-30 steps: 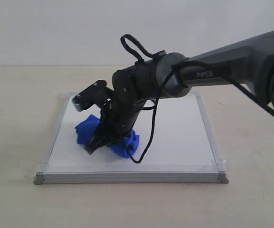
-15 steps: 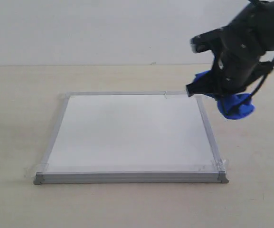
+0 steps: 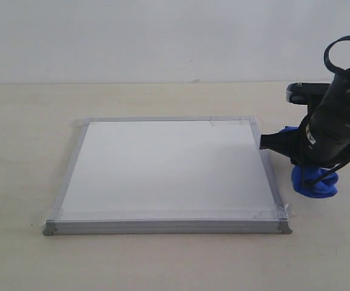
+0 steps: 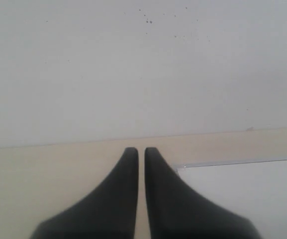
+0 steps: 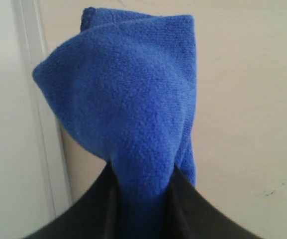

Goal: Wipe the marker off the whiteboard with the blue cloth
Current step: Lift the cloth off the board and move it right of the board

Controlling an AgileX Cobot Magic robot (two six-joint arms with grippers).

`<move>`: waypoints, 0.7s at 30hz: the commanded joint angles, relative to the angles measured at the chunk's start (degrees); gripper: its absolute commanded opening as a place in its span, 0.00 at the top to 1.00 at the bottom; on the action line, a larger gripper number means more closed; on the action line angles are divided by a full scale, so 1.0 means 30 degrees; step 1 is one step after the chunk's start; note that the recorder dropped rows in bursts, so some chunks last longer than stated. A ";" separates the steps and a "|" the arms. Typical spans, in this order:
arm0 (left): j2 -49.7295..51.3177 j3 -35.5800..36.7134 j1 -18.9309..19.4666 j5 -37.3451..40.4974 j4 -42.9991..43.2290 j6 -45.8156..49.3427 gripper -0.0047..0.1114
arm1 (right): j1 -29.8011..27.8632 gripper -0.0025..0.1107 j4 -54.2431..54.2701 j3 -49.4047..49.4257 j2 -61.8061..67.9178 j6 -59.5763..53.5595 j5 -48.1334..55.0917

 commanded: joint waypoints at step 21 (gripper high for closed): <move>0.0058 -0.0053 -0.0065 -0.0027 -0.0109 -0.0180 0.92 | -0.0077 0.56 -0.5411 -0.0171 0.1778 0.4171 -0.2920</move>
